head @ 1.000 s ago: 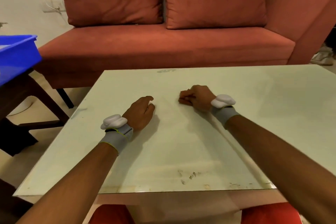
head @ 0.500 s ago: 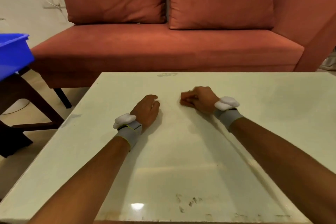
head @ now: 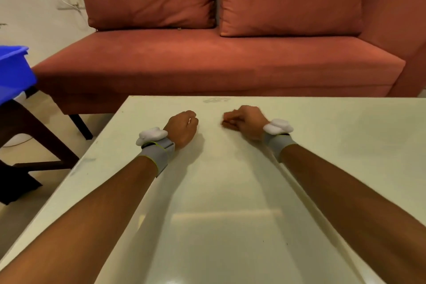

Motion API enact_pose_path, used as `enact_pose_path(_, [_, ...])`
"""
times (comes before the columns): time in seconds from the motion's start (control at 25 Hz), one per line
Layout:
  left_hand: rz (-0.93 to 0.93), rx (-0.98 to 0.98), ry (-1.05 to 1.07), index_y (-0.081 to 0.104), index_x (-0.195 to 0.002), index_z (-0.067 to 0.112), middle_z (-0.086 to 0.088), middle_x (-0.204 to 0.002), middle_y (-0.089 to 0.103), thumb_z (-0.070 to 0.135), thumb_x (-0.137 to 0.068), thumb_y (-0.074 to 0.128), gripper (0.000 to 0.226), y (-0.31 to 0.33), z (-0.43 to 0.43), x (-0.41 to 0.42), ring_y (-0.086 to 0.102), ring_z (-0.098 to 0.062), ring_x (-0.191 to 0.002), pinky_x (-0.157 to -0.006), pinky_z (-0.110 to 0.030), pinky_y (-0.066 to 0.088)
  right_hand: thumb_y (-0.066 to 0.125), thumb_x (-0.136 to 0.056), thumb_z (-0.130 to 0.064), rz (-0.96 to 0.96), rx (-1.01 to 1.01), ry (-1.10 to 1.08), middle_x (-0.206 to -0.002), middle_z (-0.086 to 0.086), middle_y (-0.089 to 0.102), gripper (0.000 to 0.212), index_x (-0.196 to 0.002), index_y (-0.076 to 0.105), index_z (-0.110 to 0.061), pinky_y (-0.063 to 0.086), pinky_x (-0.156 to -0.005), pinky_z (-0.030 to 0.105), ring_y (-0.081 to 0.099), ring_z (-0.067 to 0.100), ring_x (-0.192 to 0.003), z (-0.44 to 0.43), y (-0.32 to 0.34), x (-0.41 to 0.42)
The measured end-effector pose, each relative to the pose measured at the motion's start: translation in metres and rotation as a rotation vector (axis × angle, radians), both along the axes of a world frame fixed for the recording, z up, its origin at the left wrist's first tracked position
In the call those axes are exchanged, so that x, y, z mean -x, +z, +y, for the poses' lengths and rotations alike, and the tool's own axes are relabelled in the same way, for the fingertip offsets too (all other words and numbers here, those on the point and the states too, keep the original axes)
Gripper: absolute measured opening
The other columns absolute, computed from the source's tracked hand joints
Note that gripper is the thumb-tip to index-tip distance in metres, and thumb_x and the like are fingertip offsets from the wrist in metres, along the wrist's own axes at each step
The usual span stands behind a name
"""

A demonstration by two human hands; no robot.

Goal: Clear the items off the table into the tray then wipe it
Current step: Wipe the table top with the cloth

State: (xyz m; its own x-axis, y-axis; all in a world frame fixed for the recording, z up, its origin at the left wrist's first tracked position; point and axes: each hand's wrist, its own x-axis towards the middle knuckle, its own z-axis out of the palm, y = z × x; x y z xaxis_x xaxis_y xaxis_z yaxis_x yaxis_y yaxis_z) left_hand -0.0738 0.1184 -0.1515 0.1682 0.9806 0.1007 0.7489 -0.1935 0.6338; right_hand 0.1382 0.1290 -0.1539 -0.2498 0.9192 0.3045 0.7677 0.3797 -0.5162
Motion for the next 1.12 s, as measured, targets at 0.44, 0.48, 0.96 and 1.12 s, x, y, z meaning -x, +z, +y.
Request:
enact_pose_path(0.44, [0.099, -0.128, -0.005, 0.058, -0.109, 0.004, -0.008, -0.121, 0.058, 0.037, -0.087, 0.019, 0.055, -0.035, 0.036, -0.014, 0.054, -0.028, -0.111, -0.094, -0.032, 0.036, 0.063, -0.087, -0.018, -0.090, 0.091, 0.130, -0.111, -0.013, 0.068, 0.023, -0.108, 0.071, -0.025, 0.039, -0.085, 0.014, 0.062, 0.008, -0.102, 0.067, -0.002, -0.015])
enact_pose_path(0.48, [0.079, -0.138, -0.003, 0.057, -0.108, 0.006, -0.008, -0.118, 0.058, 0.038, -0.089, 0.020, 0.053, -0.035, 0.036, -0.014, 0.054, -0.028, -0.108, -0.093, -0.034, 0.038, 0.062, -0.088, -0.017, -0.055, 0.081, 0.109, -0.111, -0.008, 0.070, 0.023, -0.107, 0.071, -0.024, 0.041, -0.084, 0.015, 0.063, 0.011, -0.102, 0.070, -0.006, 0.004])
enact_pose_path(0.96, [0.167, -0.221, 0.020, 0.032, -0.136, 0.018, -0.010, -0.132, 0.051, 0.031, -0.100, 0.030, 0.039, -0.039, 0.032, -0.016, 0.055, -0.032, -0.112, -0.091, -0.038, 0.043, 0.060, -0.088, -0.030, -0.099, 0.041, -0.088, -0.109, 0.000, 0.071, 0.021, -0.103, 0.073, -0.022, 0.046, -0.093, 0.030, 0.062, 0.022, -0.105, 0.124, -0.012, 0.027])
enact_pose_path(1.12, [0.147, -0.312, 0.020, 0.039, -0.126, 0.015, -0.010, -0.125, 0.052, 0.034, -0.092, 0.028, 0.040, -0.040, 0.036, -0.013, 0.059, -0.033, -0.098, -0.079, -0.035, 0.044, 0.065, -0.086, -0.028, -0.170, 0.079, 0.400, -0.102, -0.003, 0.071, 0.020, -0.105, 0.072, -0.023, 0.045, -0.085, 0.020, 0.062, 0.008, -0.091, 0.083, -0.010, 0.025])
